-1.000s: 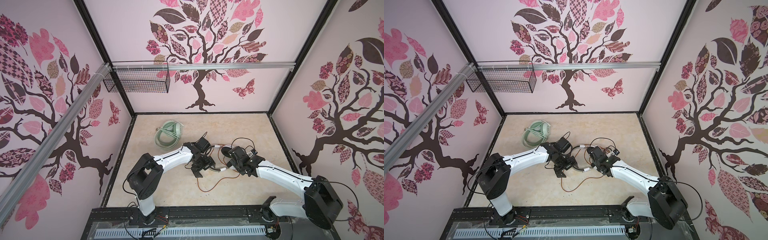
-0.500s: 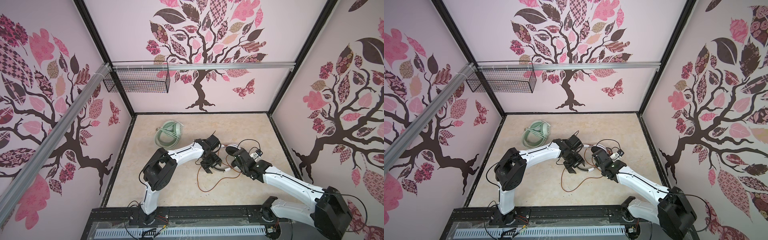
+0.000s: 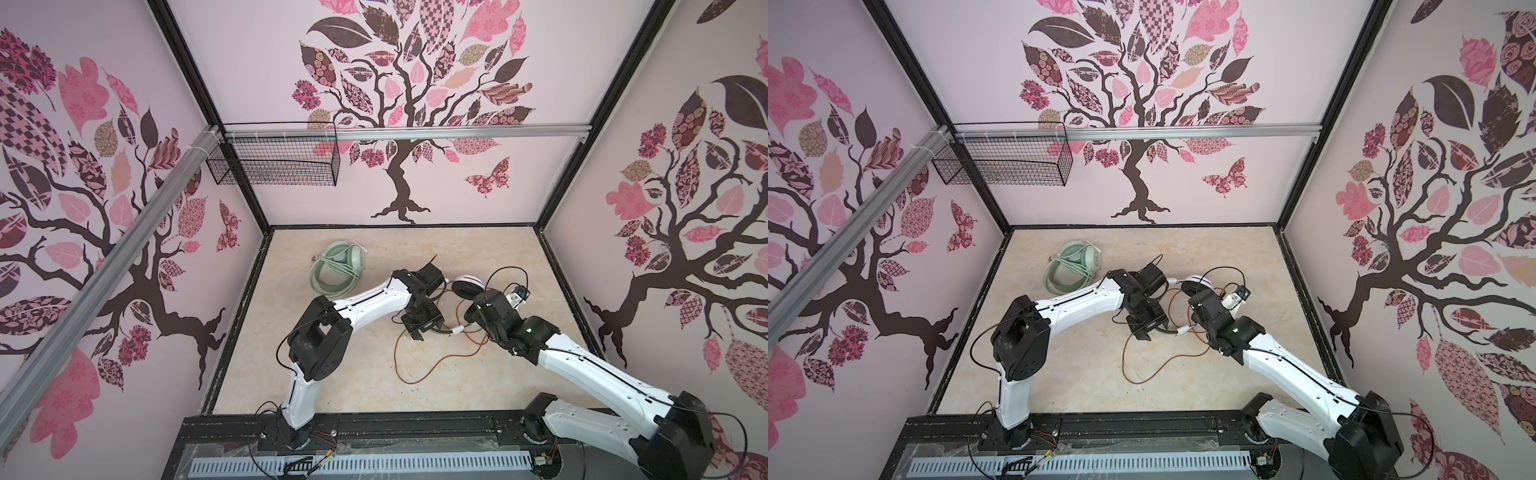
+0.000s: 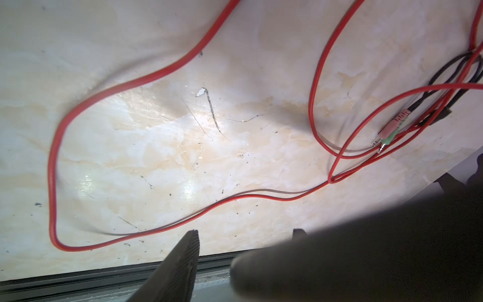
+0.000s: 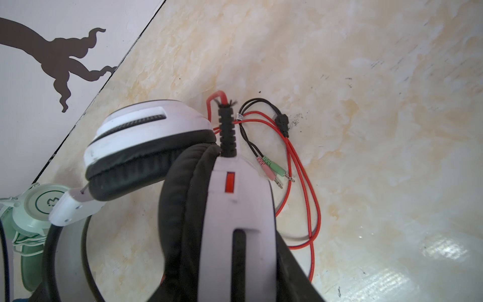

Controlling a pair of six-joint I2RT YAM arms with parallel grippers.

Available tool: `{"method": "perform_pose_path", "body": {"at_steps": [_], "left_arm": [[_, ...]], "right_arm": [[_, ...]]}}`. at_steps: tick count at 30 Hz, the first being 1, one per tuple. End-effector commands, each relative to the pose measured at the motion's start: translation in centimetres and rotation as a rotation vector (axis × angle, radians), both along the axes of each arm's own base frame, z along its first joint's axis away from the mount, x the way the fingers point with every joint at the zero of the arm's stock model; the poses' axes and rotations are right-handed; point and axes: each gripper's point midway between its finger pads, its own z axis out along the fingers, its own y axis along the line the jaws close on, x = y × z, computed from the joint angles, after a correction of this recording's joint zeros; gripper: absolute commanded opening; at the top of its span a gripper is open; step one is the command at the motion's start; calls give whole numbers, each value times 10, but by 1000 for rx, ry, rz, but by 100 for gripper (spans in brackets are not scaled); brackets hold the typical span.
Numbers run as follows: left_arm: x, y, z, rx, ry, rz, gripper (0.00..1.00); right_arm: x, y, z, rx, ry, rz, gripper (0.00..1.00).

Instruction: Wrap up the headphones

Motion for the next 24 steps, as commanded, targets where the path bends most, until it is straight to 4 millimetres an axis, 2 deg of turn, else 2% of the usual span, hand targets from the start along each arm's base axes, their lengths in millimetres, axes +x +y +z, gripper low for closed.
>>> {"method": "perform_pose_path", "body": {"at_steps": [1, 6, 10, 12, 15, 16, 20, 23, 24], "left_arm": [[-3, 0, 14, 7, -33, -59, 53], [0, 0, 18, 1, -63, -82, 30], [1, -5, 17, -9, -59, -132, 0], [1, -7, 15, -17, -50, -159, 0], [7, 4, 10, 30, -77, -197, 0], [11, 14, 10, 65, -96, -206, 0], [23, 58, 7, 138, -127, -257, 0], [20, 84, 7, 156, -138, -328, 0], [18, 90, 8, 171, -147, -356, 0]], "right_arm": [[13, 18, 24, 74, -58, 30, 23], [12, 24, 28, 119, -88, 56, 22], [12, 30, 30, 138, -101, 95, 22], [13, 32, 31, 140, -106, 112, 27], [13, 37, 35, 107, -139, 192, 58], [12, 38, 38, 67, -153, 238, 64], [2, 32, 53, -133, -206, 417, 74], [-13, 48, 70, -178, -263, 629, 83], [-19, 56, 77, -167, -288, 698, 83]]}}
